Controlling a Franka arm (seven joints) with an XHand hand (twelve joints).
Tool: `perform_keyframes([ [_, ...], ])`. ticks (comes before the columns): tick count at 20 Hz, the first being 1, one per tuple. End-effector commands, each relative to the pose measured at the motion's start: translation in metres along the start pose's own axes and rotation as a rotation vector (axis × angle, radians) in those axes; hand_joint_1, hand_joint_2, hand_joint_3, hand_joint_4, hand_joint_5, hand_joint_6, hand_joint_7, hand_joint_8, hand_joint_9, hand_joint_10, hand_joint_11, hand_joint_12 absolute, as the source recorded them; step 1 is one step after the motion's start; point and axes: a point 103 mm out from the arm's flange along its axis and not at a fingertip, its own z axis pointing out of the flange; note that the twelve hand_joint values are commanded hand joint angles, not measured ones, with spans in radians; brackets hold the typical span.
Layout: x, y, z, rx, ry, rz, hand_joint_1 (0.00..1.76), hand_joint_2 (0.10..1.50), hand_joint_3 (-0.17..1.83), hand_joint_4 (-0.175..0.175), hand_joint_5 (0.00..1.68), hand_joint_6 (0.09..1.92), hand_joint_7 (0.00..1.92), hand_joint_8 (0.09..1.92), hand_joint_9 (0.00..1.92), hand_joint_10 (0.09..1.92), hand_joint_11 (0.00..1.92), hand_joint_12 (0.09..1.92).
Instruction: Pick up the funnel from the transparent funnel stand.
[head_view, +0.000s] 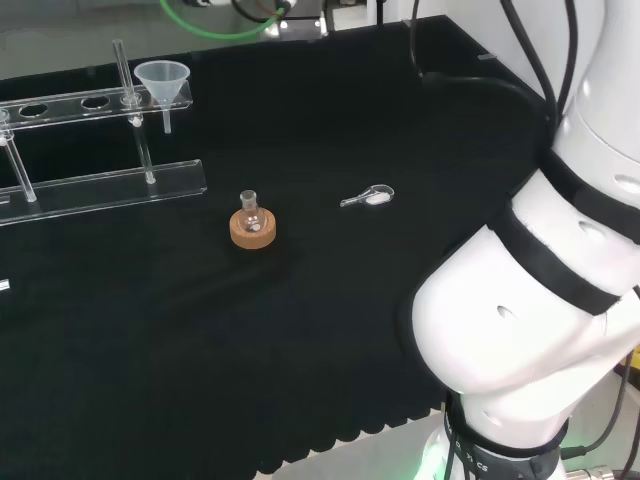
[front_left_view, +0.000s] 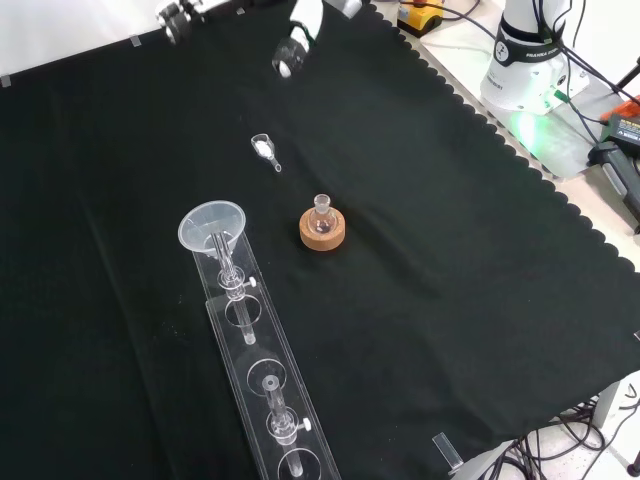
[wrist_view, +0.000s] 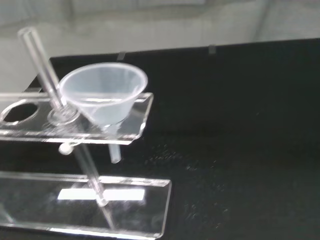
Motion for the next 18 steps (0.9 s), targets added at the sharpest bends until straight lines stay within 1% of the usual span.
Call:
perform_keyframes([
  [1, 0.035, 0.005, 0.023, 0.058, -0.02, -0.042, 0.21, 0.86, 0.09, 0.004, 0.0, 0.09, 0.0, 0.09, 0.0, 0.09, 0.0, 1.14],
  [5, 0.045, 0.015, 0.038, 0.085, -0.023, -0.052, 0.2, 0.86, 0.08, 0.004, 0.0, 0.09, 0.0, 0.09, 0.0, 0.09, 0.0, 1.13],
  [10, 0.058, 0.037, 0.057, 0.118, -0.027, -0.059, 0.2, 0.86, 0.07, 0.005, 0.0, 0.09, 0.0, 0.09, 0.0, 0.09, 0.0, 1.11],
  [14, 0.063, 0.049, 0.07, 0.141, -0.031, -0.061, 0.19, 0.85, 0.07, 0.006, 0.0, 0.09, 0.0, 0.09, 0.0, 0.09, 0.0, 1.09],
  [15, 0.067, 0.057, 0.075, 0.166, -0.032, -0.057, 0.19, 0.85, 0.07, 0.006, 0.0, 0.09, 0.0, 0.09, 0.0, 0.09, 0.0, 1.03],
  [18, 0.074, 0.067, 0.081, 0.206, -0.047, -0.061, 0.19, 0.86, 0.06, 0.01, 0.0, 0.09, 0.0, 0.09, 0.0, 0.09, 0.0, 0.79],
])
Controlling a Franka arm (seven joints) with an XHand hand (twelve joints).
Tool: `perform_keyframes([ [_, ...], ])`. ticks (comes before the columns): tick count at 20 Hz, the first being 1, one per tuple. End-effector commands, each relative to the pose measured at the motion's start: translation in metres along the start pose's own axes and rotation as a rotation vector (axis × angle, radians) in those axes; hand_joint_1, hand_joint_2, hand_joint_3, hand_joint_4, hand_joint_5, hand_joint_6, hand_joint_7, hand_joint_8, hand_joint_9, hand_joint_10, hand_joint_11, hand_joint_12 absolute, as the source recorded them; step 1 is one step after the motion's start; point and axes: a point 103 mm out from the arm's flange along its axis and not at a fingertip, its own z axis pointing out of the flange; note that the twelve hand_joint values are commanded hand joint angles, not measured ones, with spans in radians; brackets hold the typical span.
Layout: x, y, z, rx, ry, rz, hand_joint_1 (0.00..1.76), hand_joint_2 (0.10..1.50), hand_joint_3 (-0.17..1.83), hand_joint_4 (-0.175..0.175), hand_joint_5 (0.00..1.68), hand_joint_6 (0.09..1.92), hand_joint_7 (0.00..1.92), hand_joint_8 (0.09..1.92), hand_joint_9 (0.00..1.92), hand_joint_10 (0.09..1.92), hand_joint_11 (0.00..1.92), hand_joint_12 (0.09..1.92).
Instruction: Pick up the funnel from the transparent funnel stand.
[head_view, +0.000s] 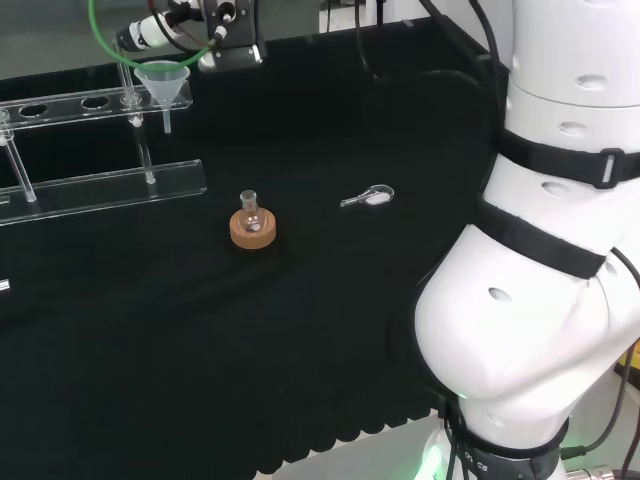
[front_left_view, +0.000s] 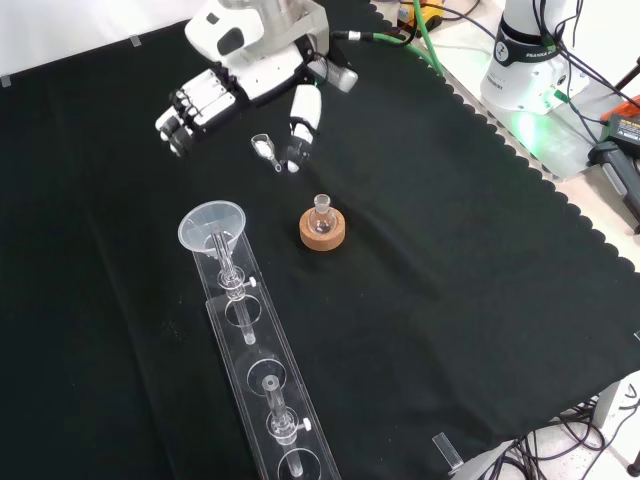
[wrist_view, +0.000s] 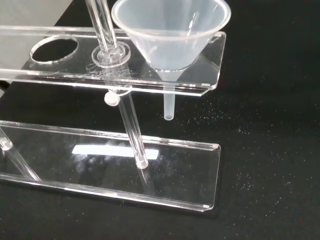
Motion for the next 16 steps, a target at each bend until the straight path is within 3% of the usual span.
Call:
perform_keyframes([
  [1, 0.017, 0.026, 0.015, 0.102, -0.036, -0.005, 0.18, 0.86, 0.05, 0.013, 0.0, 0.09, 0.0, 0.09, 0.0, 0.09, 0.0, 0.71],
  [3, 0.016, 0.035, 0.021, 0.148, -0.044, 0.002, 0.17, 0.86, 0.04, 0.024, 0.0, 0.09, 0.0, 0.09, 0.0, 0.09, 0.0, 0.52],
  [7, 0.01, 0.046, 0.028, 0.179, -0.035, 0.006, 0.16, 0.85, 0.02, 0.036, 0.0, 0.09, 0.0, 0.09, 0.0, 0.09, 0.0, 0.25],
  [16, -0.019, 0.061, 0.044, 0.221, -0.025, 0.042, 0.16, 0.85, 0.02, 0.042, 0.0, 0.09, 0.0, 0.09, 0.0, 0.09, 0.0, 0.09],
])
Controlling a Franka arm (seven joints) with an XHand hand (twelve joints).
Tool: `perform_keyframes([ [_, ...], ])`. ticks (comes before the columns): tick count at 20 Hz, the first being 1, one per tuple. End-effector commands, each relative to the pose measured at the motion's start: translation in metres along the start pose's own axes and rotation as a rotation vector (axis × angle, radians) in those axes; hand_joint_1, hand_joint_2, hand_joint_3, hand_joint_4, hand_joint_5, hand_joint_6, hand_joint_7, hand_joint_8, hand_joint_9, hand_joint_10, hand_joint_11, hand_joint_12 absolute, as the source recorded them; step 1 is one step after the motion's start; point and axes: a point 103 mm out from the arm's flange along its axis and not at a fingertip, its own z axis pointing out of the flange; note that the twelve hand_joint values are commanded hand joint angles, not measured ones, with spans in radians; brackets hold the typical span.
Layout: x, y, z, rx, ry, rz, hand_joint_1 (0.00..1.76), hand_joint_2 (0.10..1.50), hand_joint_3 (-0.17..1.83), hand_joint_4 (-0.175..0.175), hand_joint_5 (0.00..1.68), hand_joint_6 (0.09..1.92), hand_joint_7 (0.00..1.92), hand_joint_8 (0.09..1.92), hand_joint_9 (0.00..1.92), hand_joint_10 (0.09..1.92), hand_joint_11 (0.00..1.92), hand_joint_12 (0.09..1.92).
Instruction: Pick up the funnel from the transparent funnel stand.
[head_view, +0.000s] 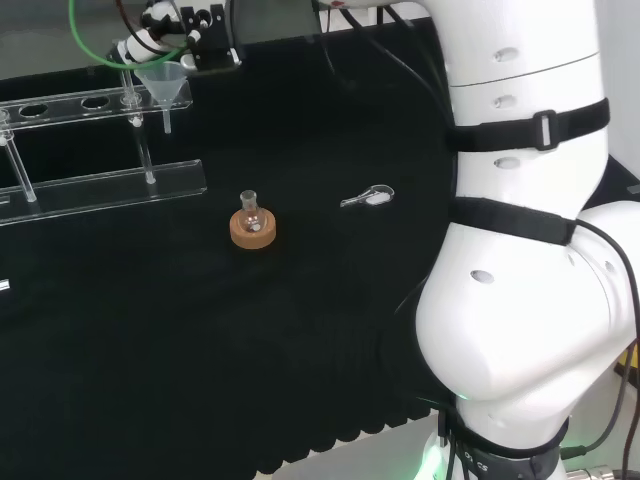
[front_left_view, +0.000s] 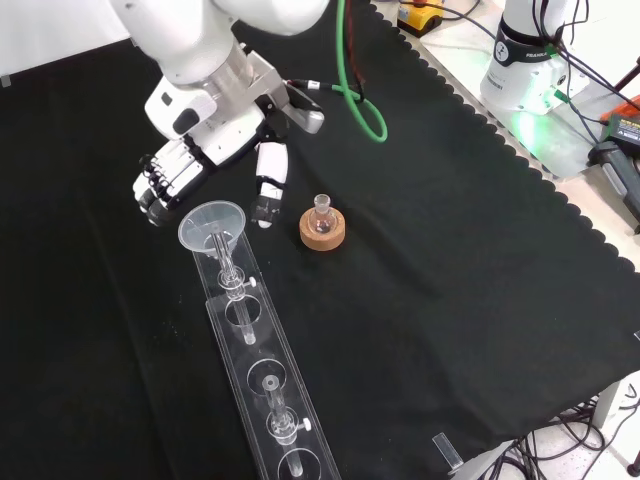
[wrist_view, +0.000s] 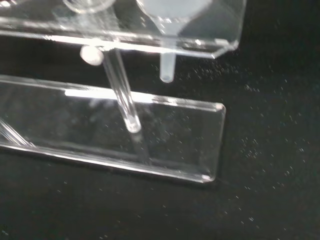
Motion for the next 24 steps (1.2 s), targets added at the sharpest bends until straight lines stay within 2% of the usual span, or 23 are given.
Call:
perform_keyframes([
  [1, -0.02, 0.005, 0.006, 0.028, 0.01, 0.03, 0.16, 0.85, 0.02, 0.042, 0.0, 0.09, 0.0, 0.09, 0.0, 0.09, 0.0, 0.09],
  [7, -0.012, 0.009, 0.013, 0.07, -0.022, 0.047, 0.16, 0.85, 0.02, 0.042, 0.0, 0.09, 0.0, 0.09, 0.0, 0.09, 0.0, 0.09],
  [9, 0.002, 0.006, 0.01, 0.079, -0.057, 0.04, 0.16, 0.85, 0.02, 0.042, 0.0, 0.09, 0.0, 0.09, 0.0, 0.09, 0.0, 0.09],
  [13, 0.017, 0.003, 0.008, 0.086, -0.078, 0.03, 0.16, 0.86, 0.02, 0.042, 0.0, 0.09, 0.0, 0.09, 0.0, 0.09, 0.0, 0.09],
  [20, 0.013, 0.008, 0.021, 0.148, -0.075, 0.053, 0.16, 0.86, 0.02, 0.042, 0.0, 0.09, 0.0, 0.09, 0.0, 0.09, 0.0, 0.12],
  [24, 0.009, 0.009, 0.022, 0.15, -0.075, 0.066, 0.17, 0.86, 0.01, 0.045, 0.0, 0.09, 0.0, 0.09, 0.0, 0.09, 0.0, 1.0],
])
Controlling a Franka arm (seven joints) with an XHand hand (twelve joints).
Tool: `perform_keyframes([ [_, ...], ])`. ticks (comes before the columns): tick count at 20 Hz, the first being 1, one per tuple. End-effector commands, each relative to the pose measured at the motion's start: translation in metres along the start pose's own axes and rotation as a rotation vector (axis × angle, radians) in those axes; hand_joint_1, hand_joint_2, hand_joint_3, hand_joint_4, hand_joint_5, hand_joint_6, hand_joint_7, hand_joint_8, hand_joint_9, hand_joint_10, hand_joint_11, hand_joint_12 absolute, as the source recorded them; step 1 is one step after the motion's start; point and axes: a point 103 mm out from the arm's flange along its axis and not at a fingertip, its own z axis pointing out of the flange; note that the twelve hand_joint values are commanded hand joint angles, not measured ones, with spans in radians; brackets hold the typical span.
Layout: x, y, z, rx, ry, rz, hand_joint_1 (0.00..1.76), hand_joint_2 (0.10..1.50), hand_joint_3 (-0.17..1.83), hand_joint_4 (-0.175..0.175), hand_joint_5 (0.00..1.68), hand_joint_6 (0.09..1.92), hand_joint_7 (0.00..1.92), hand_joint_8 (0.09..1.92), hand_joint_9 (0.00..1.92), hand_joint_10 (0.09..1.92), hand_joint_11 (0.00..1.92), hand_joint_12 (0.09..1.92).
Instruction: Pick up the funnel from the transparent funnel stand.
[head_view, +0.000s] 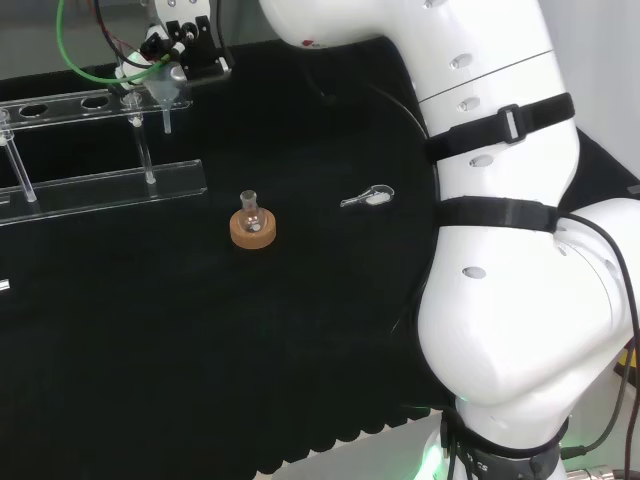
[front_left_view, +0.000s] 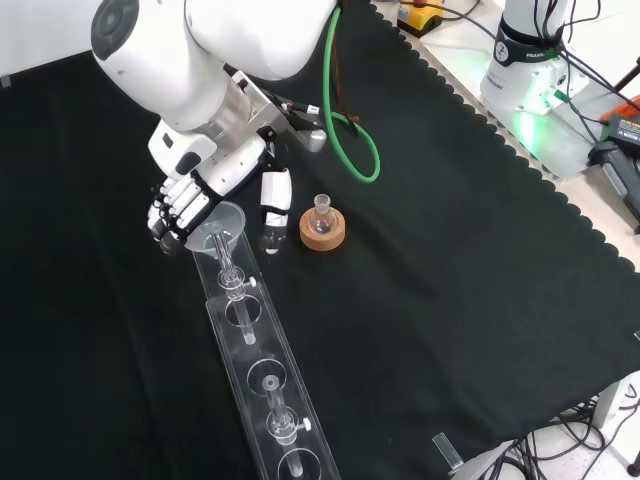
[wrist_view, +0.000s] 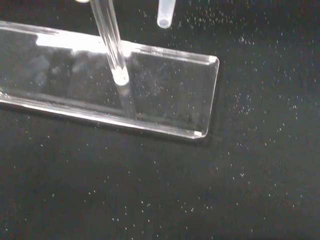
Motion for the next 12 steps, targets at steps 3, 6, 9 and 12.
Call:
perform_keyframes([
  [3, -0.008, 0.003, 0.004, -0.006, 0.006, 0.018, 0.16, 0.86, 0.01, 0.049, 0.0, 0.09, 0.0, 0.09, 0.0, 0.09, 0.02, 1.42],
  [6, -0.018, 0.01, 0.007, -0.061, 0.01, 0.014, 0.17, 0.85, 0.0, 0.053, 0.01, 0.09, 0.0, 0.09, 0.09, 0.16, 0.37, 1.48],
  [9, -0.015, 0.014, 0.007, -0.08, -0.006, 0.017, 0.19, 0.85, 0.0, 0.056, 0.06, 0.09, 0.0, 0.09, 0.1, 0.74, 0.64, 1.39],
  [12, -0.011, 0.017, 0.007, -0.111, -0.01, 0.01, 0.21, 0.85, 0.0, 0.047, 0.13, 0.09, 0.03, 0.09, 0.25, 0.92, 0.83, 1.27],
])
